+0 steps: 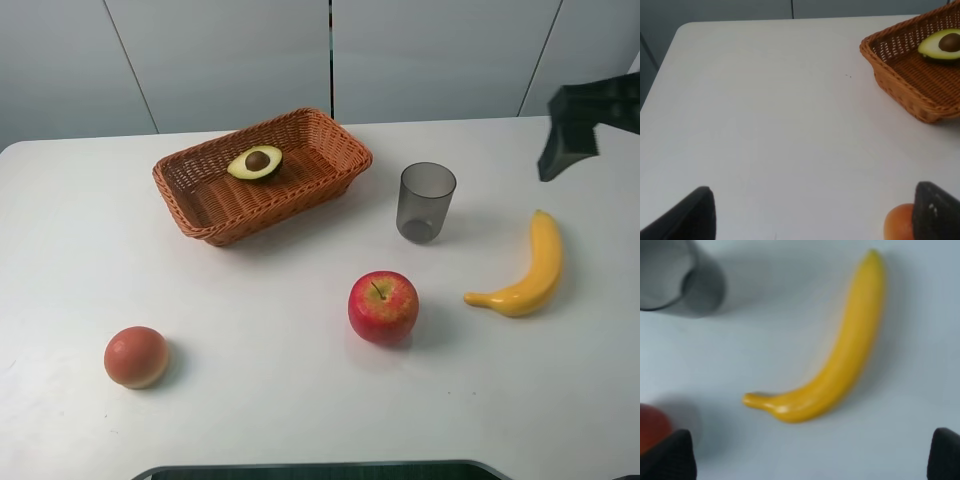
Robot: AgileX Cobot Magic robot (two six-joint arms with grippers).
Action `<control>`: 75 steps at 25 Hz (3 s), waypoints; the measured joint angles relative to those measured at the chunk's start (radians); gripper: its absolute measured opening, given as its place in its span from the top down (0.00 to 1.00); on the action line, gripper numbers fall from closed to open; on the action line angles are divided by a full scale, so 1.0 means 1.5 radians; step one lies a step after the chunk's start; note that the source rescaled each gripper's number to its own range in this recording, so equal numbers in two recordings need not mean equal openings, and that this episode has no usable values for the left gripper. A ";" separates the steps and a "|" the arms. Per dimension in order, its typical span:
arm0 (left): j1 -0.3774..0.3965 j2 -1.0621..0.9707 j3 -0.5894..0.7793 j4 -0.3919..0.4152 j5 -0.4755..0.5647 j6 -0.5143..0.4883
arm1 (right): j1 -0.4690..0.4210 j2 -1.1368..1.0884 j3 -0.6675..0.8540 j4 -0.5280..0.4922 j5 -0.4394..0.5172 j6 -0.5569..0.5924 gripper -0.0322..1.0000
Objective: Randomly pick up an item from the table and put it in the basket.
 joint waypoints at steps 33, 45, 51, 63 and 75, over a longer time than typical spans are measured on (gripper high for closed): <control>0.000 0.000 0.000 0.000 0.000 -0.003 | -0.081 -0.736 0.257 0.036 0.043 -0.198 0.00; 0.000 0.000 0.000 0.000 0.000 -0.003 | -0.081 -0.792 0.257 0.054 0.042 -0.226 0.00; 0.000 0.000 0.000 0.000 0.000 -0.003 | -0.081 -0.792 0.257 0.054 0.042 -0.228 0.00; 0.000 0.000 0.000 0.000 0.000 -0.003 | -0.132 -0.792 0.257 0.054 0.042 -0.238 0.00; 0.000 0.000 0.000 0.000 0.000 -0.003 | -0.196 -0.792 0.257 0.068 0.042 -0.260 0.00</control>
